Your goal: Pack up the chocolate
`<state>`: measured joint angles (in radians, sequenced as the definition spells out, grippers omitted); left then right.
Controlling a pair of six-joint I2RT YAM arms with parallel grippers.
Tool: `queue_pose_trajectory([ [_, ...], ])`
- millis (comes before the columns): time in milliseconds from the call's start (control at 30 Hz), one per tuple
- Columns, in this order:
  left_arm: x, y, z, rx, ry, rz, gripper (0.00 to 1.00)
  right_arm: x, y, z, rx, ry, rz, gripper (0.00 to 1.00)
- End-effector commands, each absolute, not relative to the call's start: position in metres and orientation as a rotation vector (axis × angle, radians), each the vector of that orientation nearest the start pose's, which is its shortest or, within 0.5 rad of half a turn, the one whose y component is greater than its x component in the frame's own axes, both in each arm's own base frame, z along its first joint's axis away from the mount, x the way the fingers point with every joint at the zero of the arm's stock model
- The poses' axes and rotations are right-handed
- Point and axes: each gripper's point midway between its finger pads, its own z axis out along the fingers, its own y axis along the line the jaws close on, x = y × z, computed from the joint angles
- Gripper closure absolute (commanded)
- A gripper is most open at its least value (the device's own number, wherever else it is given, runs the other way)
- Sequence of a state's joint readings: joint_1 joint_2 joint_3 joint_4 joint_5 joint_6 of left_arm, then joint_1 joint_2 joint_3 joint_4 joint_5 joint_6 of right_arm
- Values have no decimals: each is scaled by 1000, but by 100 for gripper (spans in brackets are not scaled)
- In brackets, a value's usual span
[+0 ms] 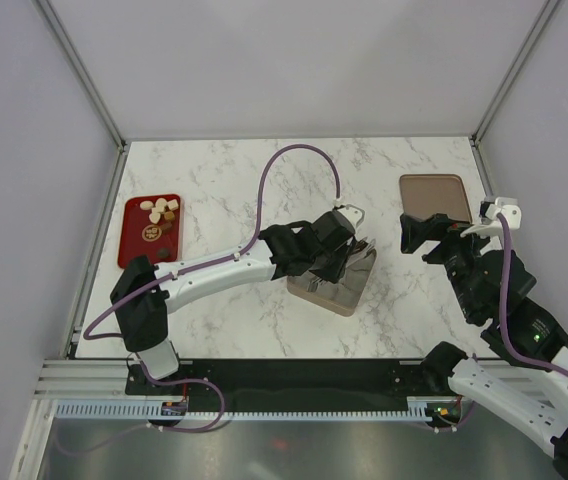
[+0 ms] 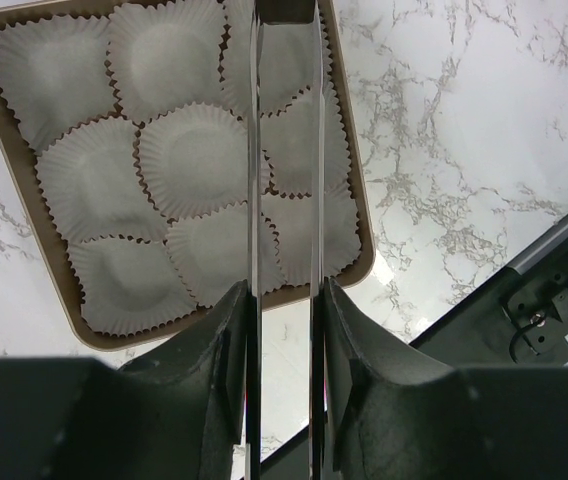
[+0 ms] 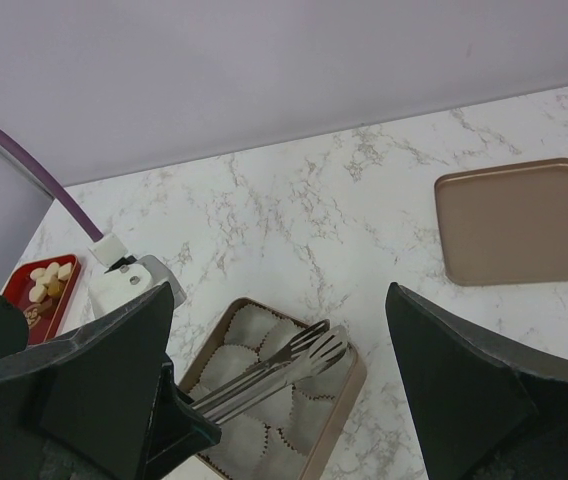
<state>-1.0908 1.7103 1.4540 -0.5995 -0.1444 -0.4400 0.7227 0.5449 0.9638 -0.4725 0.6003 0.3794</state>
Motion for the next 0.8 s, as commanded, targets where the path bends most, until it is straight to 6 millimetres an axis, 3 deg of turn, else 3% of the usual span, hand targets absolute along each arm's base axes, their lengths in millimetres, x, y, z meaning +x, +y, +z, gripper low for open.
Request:
queue_pose_trajectory([
  [0,217,-394,183,667,2315,-538,61,222,79,359,187,1608,359,4],
  [767,207,-387,170,684,2377,-525,52,223,82,359,193,1608,376,4],
])
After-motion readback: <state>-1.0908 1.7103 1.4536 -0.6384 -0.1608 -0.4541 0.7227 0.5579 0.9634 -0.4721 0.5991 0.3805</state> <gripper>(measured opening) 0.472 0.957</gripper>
